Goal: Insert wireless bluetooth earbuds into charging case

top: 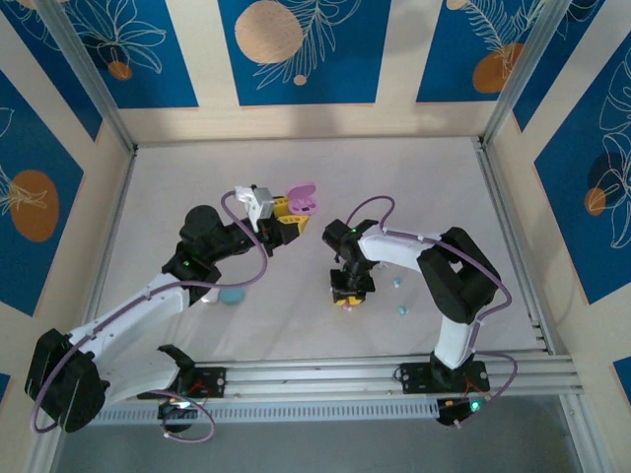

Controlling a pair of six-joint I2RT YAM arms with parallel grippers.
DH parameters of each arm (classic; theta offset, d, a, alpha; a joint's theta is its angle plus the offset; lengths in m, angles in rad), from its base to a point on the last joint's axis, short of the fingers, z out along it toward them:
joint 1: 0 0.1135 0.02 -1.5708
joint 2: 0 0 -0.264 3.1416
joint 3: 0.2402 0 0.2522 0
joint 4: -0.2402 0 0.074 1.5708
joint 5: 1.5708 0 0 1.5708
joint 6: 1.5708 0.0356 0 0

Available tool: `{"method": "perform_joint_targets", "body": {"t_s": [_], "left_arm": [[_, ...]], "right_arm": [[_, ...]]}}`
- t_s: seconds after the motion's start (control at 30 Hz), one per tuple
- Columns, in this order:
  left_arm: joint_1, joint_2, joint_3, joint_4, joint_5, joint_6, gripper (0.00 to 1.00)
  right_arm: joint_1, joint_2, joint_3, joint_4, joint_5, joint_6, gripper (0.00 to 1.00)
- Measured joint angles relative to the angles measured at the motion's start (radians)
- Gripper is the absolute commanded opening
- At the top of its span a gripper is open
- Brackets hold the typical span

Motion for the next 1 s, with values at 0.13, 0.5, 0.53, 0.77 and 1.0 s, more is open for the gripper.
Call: {"method": "perform_joint_targets", "body": {"t_s": [0.13, 0.5, 0.53, 0.77, 1.0], "left_arm": [[0.0, 0.0, 0.0, 0.0, 0.0, 0.0, 0.25], [0.0, 0.0, 0.0, -0.003, 0.0, 0.0, 0.25], [0.0, 0.0, 0.0, -0.003, 0.0, 0.0, 0.25], [0.0, 0.0, 0.0, -0.003, 0.0, 0.0, 0.25], [0.0, 0.0, 0.0, -0.003, 0.0, 0.0, 0.25]], "right_arm": [[0.0, 0.0, 0.0, 0.0, 0.001, -0.001, 0.26], [0.006, 0.002, 0.0, -0.007, 0.013, -0.008, 0.24], [0.008, 0.002, 0.0, -0.008, 0.016, -0.011, 0.24], [0.029, 0.008, 0.01, -0.018, 0.046, -0.015, 0.25], [0.043, 0.01, 0.014, -0.024, 0.072, -0.018, 0.19]]}}
